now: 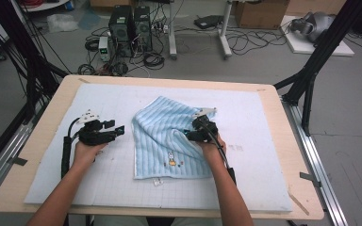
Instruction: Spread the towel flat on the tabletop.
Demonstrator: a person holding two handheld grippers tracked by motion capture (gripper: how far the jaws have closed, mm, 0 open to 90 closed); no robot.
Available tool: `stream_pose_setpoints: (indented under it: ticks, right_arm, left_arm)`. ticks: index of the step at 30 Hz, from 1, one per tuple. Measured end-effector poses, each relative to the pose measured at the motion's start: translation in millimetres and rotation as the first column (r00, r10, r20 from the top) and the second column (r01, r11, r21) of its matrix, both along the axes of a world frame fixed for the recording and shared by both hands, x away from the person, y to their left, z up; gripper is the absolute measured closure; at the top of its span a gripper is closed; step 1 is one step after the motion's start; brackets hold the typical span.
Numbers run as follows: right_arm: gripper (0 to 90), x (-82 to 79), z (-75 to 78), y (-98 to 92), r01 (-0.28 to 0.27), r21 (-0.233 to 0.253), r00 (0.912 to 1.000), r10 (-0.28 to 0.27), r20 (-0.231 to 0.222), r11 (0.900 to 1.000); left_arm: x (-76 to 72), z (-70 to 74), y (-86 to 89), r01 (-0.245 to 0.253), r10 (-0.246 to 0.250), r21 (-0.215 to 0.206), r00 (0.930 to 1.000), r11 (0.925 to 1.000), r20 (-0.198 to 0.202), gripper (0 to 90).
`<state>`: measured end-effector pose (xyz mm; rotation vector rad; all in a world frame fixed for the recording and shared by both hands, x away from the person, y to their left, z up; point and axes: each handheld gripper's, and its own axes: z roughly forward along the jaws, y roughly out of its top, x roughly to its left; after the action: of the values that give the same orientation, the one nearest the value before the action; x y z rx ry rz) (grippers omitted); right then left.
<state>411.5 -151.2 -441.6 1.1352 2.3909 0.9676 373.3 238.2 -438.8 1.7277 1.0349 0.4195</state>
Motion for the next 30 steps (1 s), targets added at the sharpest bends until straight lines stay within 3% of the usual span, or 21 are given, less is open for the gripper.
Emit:
stream_pose_setpoints:
  ticks: [1,2,3,5,8,10,15,18,20,21,23,28,30]
  right_arm:
    - [60.1,1.1,-0.1,-1.2,0.000,0.012,1.0000,0.000,-0.001,1.000]
    - [73.6,2.0,0.5,-2.9,-0.008,0.010,1.0000,0.008,0.004,1.000]
    - [81.1,1.7,1.4,-3.2,-0.018,-0.025,0.9994,0.019,0.030,1.000]
    - [82.9,2.6,1.2,-2.6,-0.014,-0.094,0.9962,0.022,0.084,0.995]
    - [82.8,8.4,0.1,-4.6,0.046,-0.114,0.9936,-0.034,0.107,0.992]
    - [82.6,14.0,1.3,-5.6,0.084,-0.154,0.9884,-0.063,0.138,0.984]
    - [82.5,29.0,3.3,-13.5,0.185,-0.239,0.9695,-0.137,0.204,0.953]
    - [82.5,36.0,5.1,-17.5,0.268,-0.285,0.9472,-0.198,0.252,0.920]
    - [80.2,40.4,5.6,-20.0,0.305,-0.288,0.9376,-0.233,0.258,0.908]
    - [76.7,41.4,5.9,-21.3,0.323,-0.261,0.9325,-0.258,0.252,0.910]
    - [69.1,40.1,7.9,-22.7,0.327,-0.197,0.9299,-0.277,0.242,0.924]
    - [57.8,25.8,19.2,-28.7,0.273,-0.075,0.9389,-0.248,0.239,0.959]
    - [57.0,17.1,24.4,-33.3,0.249,-0.034,0.9410,-0.234,0.245,0.968]
  left_arm:
    - [-0.1,0.0,-0.1,0.001,-0.001,-0.001,1.0000,1.0000,-0.002,41.0]
    - [-0.2,0.0,-0.1,0.000,0.000,-0.001,1.0000,1.0000,-0.002,41.0]
    - [-0.2,0.0,-0.4,0.001,-0.001,-0.001,1.0000,1.0000,-0.002,41.0]
    - [-0.2,-0.2,-1.0,0.004,-0.004,0.002,1.0000,1.0000,-0.001,41.0]
    - [-0.1,-0.7,-1.7,0.008,-0.008,0.005,1.0000,1.0000,-0.005,41.1]
    - [-0.2,-0.7,-2.4,0.007,-0.007,0.003,1.0000,1.0000,-0.002,41.1]
    - [-0.7,-0.3,-2.1,0.008,-0.008,0.003,1.0000,1.0000,-0.004,41.1]
    - [-1.6,-0.3,-2.0,0.010,-0.010,0.000,0.9999,1.0000,-0.002,41.1]
    - [-1.9,-0.2,-2.1,0.013,-0.013,0.000,0.9999,0.9999,-0.001,41.1]
    - [-2.0,-0.2,-2.1,0.012,-0.012,-0.003,0.9999,0.9999,-0.001,41.1]
    - [-1.8,-0.2,-1.8,0.012,-0.012,-0.005,0.9999,0.9999,-0.001,41.1]
    - [-2.2,0.0,-2.3,0.015,-0.015,-0.002,0.9999,0.9999,-0.001,41.1]
    - [-2.5,0.2,-3.2,0.017,-0.017,0.001,0.9998,0.9999,0.002,41.1]
